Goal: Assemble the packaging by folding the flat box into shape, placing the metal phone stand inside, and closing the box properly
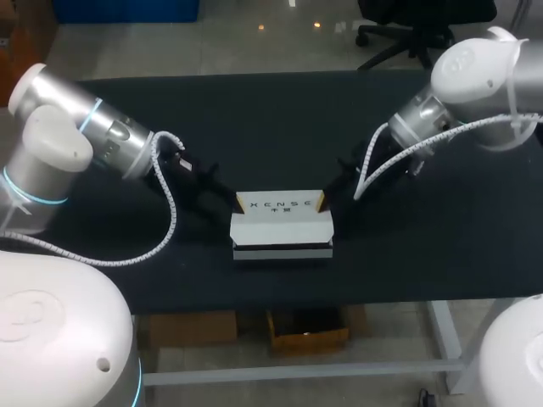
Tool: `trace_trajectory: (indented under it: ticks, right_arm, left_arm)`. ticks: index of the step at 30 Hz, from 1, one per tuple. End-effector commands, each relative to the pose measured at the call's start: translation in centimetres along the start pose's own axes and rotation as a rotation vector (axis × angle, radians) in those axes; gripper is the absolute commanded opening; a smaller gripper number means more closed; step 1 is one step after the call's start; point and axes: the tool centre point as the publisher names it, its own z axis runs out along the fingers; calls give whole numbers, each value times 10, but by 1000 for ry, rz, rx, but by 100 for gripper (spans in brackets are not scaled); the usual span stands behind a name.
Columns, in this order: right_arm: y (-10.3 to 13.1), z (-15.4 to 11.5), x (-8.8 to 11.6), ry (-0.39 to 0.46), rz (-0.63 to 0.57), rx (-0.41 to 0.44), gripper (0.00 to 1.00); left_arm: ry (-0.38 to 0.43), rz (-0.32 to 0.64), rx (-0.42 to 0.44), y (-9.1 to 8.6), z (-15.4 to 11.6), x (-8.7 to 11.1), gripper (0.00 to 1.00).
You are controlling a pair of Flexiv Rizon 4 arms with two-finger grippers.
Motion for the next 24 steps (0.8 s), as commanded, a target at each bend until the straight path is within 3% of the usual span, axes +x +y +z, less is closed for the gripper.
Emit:
trace_trajectory:
  ticks: [1, 24]
  right_arm:
    - [3, -1, 5, 4, 0, 18, 36]
    - [11, -4, 10, 22, 23, 66, 39]
  left_arm:
    - [-4, -6, -8, -2, 2, 5, 40]
    - [-19, -70, -28, -11, -2, 12, 41]
